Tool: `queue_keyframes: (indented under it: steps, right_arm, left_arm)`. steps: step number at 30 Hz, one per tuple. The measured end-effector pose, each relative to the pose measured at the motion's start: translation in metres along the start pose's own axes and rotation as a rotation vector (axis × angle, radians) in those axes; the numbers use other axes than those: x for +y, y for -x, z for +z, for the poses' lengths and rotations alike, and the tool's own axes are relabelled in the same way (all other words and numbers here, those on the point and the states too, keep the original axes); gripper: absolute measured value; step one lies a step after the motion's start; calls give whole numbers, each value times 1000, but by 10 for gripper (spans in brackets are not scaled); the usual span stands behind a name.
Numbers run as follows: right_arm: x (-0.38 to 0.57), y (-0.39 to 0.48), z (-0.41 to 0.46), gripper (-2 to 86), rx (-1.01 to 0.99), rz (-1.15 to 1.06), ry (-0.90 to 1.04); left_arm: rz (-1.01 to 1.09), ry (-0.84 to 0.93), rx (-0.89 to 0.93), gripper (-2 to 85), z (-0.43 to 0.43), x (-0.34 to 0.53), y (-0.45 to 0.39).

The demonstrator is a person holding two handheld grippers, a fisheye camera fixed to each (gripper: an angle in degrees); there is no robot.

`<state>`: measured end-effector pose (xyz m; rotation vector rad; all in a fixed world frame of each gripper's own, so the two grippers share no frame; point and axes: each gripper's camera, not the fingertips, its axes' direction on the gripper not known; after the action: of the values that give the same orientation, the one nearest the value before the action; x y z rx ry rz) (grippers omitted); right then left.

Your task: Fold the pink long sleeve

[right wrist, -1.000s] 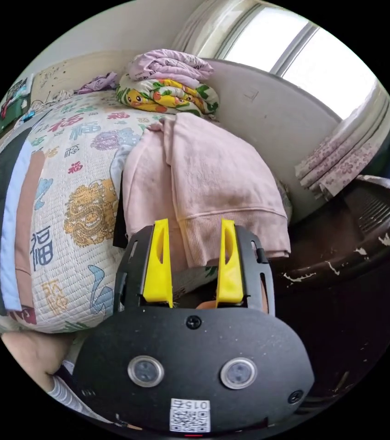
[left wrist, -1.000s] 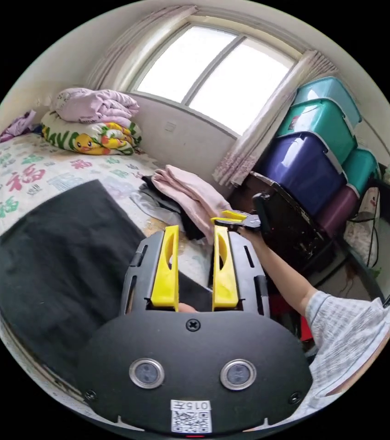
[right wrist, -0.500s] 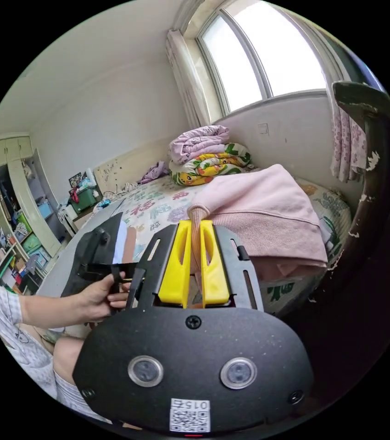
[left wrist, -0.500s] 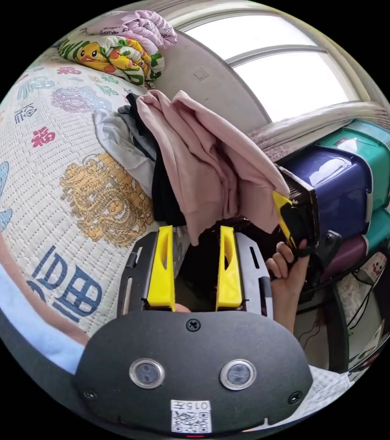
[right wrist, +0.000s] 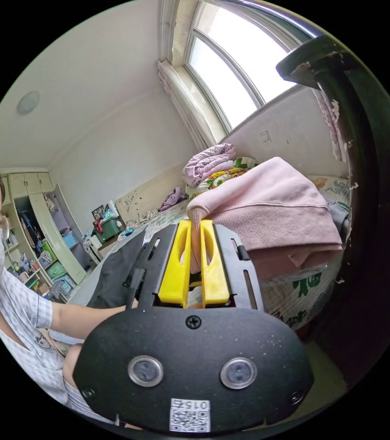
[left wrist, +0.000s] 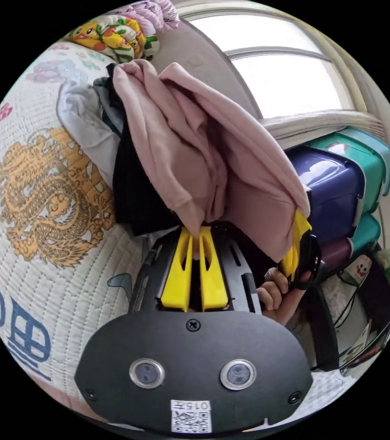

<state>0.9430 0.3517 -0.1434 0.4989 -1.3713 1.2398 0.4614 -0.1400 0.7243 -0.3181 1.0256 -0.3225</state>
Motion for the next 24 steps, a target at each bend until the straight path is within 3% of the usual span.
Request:
queue_keyframes:
  steps: [5,13,16,17,24]
  right_arm:
    - [-12,17,-100,25,-145,-41,-127]
    - [-7,139,-242,34,-534,-272,-332]
    - [3,196,-288,36,-910,-304,-377]
    - [5,207,-293,36,-937,-302,-372]
    - [55,334,-290,36,-1214,-381,-268]
  left_arm:
    - [174,-205,181,-4,-116,-8,-81]
    - [560,-325,498,-5,-308,47,-244]
    - [665,-352,606,-4,-385,91,-306]
    - [656,-350,660,-4,-418,105,-325]
    - [685,-563,571,-4,-599,222,-383]
